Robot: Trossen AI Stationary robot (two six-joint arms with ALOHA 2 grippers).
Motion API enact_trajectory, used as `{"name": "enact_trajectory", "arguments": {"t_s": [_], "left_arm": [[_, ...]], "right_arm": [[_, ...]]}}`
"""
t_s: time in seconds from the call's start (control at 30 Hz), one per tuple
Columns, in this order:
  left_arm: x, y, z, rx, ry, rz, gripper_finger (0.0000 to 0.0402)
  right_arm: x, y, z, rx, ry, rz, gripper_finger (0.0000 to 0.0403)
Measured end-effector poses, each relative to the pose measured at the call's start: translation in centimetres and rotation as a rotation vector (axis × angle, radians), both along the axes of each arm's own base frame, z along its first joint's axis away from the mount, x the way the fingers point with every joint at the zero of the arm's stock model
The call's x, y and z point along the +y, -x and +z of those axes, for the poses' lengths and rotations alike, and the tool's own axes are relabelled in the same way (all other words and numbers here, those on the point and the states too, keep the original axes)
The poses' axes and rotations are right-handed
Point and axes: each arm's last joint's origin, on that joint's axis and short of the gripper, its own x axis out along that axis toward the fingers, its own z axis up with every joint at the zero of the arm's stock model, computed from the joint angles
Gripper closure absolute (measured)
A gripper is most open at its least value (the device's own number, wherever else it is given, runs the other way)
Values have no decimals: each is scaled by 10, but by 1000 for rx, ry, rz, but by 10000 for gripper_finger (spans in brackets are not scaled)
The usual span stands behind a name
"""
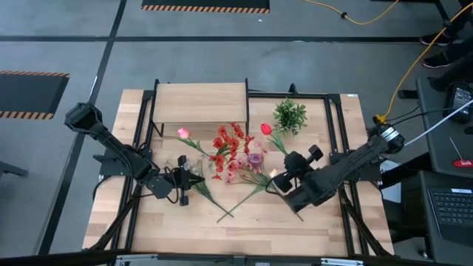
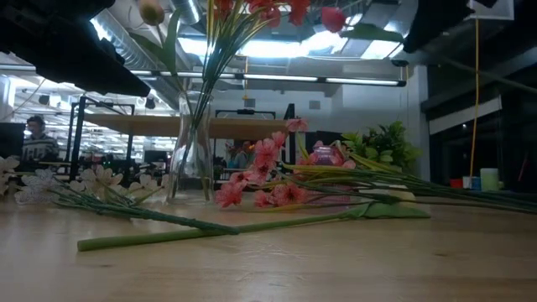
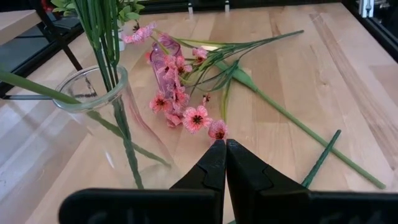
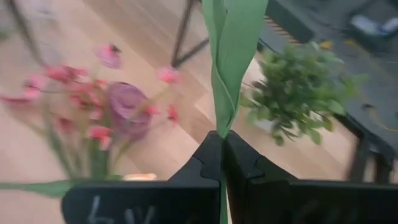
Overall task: Pick and place flowers into a vace then onto a shelf
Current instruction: Put the red tulip into the transparent vase
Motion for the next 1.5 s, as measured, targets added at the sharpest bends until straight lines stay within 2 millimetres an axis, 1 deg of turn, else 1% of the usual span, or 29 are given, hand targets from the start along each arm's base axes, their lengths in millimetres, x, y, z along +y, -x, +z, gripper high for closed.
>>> {"name": "enact_trajectory", "arguments": {"t_s": [0.17, 0.3, 0.4, 0.5, 0.6, 0.67, 0.8, 0.87, 1.0, 1.2, 1.4, 1.5], "left_arm": [[0, 0, 1, -5, 4, -1, 394], [-1, -1, 1, -15, 13, -1, 394], [-1, -1, 3, -31, 25, -2, 394], [-2, -3, 6, -60, 50, -8, 394], [-5, -4, 9, -75, 47, -62, 394], [-6, -5, 12, -90, 38, -101, 396], [-8, -7, 18, -148, 59, -111, 400], [-9, -7, 20, -165, 62, -121, 400], [-15, -4, 23, -190, 53, -158, 399], [-26, 2, 30, -258, 49, -192, 400], [-28, 3, 39, -340, 81, -182, 396], [-27, 1, 43, -371, 100, -164, 394]], "right_arm": [[-2, 3, 26, -110, -70, 135, 403], [-7, 9, 48, -186, -89, 228, 403], [-7, 8, 60, -233, -95, 306, 403], [-3, 0, 66, -261, -110, 405, 403], [-1, -10, 68, -272, -131, 519, 403], [-2, -18, 69, -283, -155, 607, 403], [-6, -33, 75, -353, -144, 753, 403], [-8, -40, 71, -392, -121, 815, 403], [-12, -52, 53, -483, -77, 938, 403], [-13, -56, 36, -734, -8, 1167, 403], [-16, -52, 2, -873, 8, 1215, 403], [-14, -53, -9, -929, 9, 1249, 403]]}}
